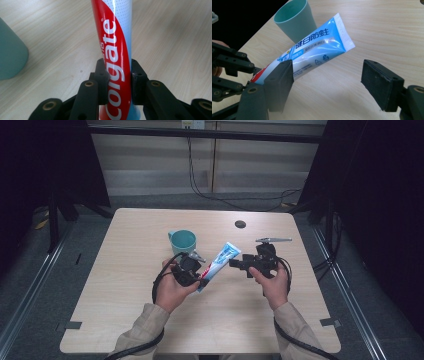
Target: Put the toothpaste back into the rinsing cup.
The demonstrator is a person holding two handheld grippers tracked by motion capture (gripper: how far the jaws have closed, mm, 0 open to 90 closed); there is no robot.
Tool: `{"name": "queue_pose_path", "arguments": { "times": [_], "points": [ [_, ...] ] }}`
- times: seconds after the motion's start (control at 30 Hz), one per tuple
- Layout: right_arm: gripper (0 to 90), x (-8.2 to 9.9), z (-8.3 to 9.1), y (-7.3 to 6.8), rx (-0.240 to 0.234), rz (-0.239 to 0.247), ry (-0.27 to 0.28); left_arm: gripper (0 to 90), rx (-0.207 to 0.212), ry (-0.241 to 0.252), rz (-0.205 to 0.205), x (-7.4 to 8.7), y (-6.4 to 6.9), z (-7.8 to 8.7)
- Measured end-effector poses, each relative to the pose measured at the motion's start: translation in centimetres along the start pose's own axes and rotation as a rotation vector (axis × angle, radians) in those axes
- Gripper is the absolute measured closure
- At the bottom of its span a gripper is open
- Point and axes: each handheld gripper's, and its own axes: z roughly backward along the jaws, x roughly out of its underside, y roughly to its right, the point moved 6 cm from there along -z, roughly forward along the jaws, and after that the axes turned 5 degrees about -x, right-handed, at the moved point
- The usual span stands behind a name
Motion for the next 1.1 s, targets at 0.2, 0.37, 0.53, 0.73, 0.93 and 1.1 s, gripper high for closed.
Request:
{"name": "queue_pose_path", "arguments": {
  "times": [0.2,0.37,0.53,0.73,0.93,1.1],
  "points": [
    [25.7,-0.4,-0.5,0.2,-0.025,-0.073,-0.002,73.3,0.006,0.007,-0.017,-0.3,0.3,0.2],
    [29.7,-0.9,-0.7,0.3,-0.045,-0.109,0.007,73.2,0.009,0.022,-0.012,-0.4,0.5,0.0],
    [37.0,-1.2,-0.6,0.5,-0.092,-0.164,0.024,73.2,0.012,0.032,-0.019,-0.3,0.8,-0.1],
    [51.0,-1.4,-1.1,0.2,-0.158,-0.222,0.054,73.1,0.021,0.051,-0.028,-0.5,1.3,-0.5],
    [68.5,-1.8,-0.7,0.8,-0.203,-0.342,0.131,72.2,0.046,0.092,0.013,-0.5,1.4,-0.7],
    [77.3,-2.3,-0.3,0.5,-0.222,-0.356,0.160,68.7,0.069,0.105,0.009,-0.6,1.7,-1.0]
  ]
}}
